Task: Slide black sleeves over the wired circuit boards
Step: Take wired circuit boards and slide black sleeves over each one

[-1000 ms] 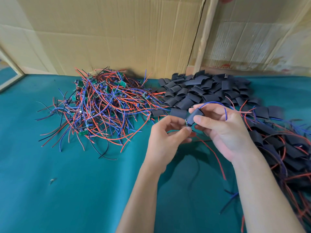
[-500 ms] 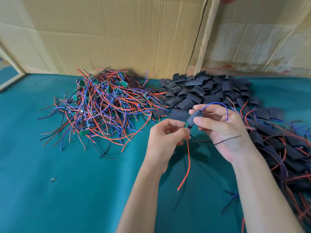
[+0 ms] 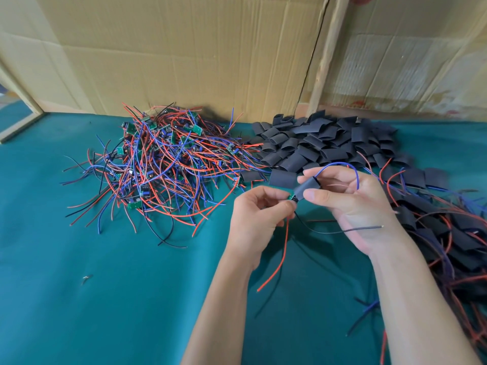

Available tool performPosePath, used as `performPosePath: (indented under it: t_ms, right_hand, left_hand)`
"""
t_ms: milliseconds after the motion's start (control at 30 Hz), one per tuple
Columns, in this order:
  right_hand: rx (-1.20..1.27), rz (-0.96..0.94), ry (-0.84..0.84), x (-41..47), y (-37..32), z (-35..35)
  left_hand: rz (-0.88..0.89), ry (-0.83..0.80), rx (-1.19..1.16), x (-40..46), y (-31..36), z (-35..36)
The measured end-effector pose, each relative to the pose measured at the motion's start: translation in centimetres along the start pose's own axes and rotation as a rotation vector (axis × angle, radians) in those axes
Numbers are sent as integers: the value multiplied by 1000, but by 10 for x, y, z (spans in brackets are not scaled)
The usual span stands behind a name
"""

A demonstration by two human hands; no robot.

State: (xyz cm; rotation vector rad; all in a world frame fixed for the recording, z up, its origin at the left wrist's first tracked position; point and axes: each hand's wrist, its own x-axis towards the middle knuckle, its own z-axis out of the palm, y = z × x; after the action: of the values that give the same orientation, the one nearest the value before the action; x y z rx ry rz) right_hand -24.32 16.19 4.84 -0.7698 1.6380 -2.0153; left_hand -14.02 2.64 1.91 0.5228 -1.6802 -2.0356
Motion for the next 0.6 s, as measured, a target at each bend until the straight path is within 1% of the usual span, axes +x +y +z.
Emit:
performPosePath:
  t_ms: [67,233,367,500,600]
  right_hand:
    - [11,-4,23,0,0,0]
    - [148,-10,41,2,1,9]
    - [95,11,48,3,4,11]
    - [49,-17,87,2,1,3]
    - [76,-7,49,1,-1,5]
  left_hand:
    - [-2,-7,18,0,0,0]
    - [-28,-15,31,0,-1,0]
    - [-51,-15,4,0,-1,0]
    - [-63,-8,-30,0,0,-1]
    - [-60,-3,-10,0,0,0]
